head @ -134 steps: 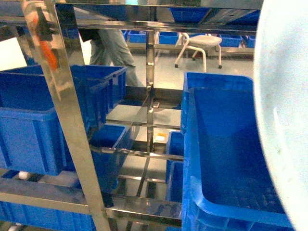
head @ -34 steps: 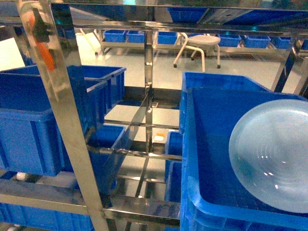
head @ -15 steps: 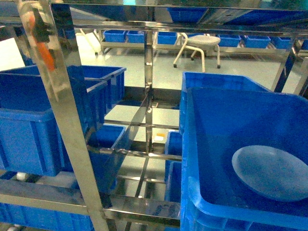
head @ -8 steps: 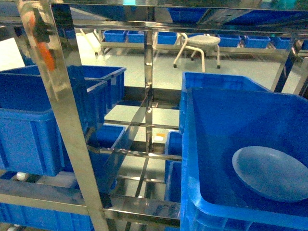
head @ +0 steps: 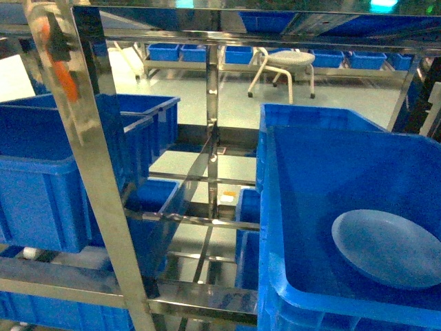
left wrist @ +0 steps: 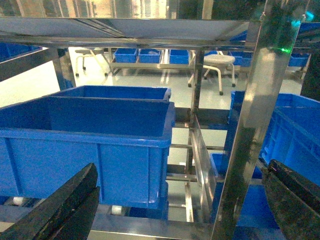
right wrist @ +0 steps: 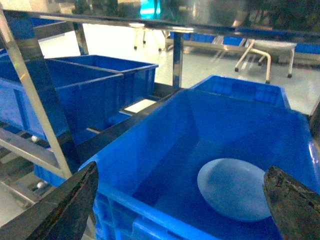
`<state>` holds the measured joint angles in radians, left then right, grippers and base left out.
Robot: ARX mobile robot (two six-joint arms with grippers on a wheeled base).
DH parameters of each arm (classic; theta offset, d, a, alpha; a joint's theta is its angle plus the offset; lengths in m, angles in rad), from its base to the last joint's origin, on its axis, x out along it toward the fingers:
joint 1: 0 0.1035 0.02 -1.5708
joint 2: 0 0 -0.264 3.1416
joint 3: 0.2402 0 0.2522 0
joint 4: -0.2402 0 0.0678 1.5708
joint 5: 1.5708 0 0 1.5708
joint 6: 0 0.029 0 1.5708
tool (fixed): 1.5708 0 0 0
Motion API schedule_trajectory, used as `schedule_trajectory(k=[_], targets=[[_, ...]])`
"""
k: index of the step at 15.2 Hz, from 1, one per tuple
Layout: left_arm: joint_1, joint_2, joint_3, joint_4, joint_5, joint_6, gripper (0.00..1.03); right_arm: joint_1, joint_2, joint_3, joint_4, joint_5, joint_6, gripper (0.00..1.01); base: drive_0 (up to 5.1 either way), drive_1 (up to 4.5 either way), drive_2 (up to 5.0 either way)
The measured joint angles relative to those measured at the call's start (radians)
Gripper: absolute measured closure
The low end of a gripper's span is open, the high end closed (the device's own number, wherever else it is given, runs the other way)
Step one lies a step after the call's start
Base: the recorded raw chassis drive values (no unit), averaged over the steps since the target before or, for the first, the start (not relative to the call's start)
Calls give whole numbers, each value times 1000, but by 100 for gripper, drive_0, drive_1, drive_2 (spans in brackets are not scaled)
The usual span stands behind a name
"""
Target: Place blue tray on left shelf second layer neatly
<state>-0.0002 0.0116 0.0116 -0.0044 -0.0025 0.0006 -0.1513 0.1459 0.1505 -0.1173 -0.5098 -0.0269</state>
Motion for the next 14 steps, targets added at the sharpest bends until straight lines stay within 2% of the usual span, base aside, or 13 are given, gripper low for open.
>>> schedule_trajectory(k=[3,5,6,7,8,10,12,14], targets=[[0,0,0,0,0,0,5,-80,19,0,-13,-71,-22,3,0,0,0],[0,0,0,0,0,0,5,-72,19,1,12,-78,-22,3,0,0,0],[0,0,0,0,0,0,5,-72,23,1,11,-66,-22,3,0,0,0],[0,0,0,0,-2,0,5,99,-53,-38,97,252,5,19,0,0,0],[0,0,0,0,2,0,5,147,-78,-76,104,510,14,56,0,0,0],[0,0,0,0,2,0,5,147,-91,-89,107,510,14,80,0,0,0],[0,0,0,0,2,0,5,147,-98,-94,111,510,14,98,0,0,0],[0,0,0,0,2,0,5,147,-119,-116,119,510,17,99,0,0,0]])
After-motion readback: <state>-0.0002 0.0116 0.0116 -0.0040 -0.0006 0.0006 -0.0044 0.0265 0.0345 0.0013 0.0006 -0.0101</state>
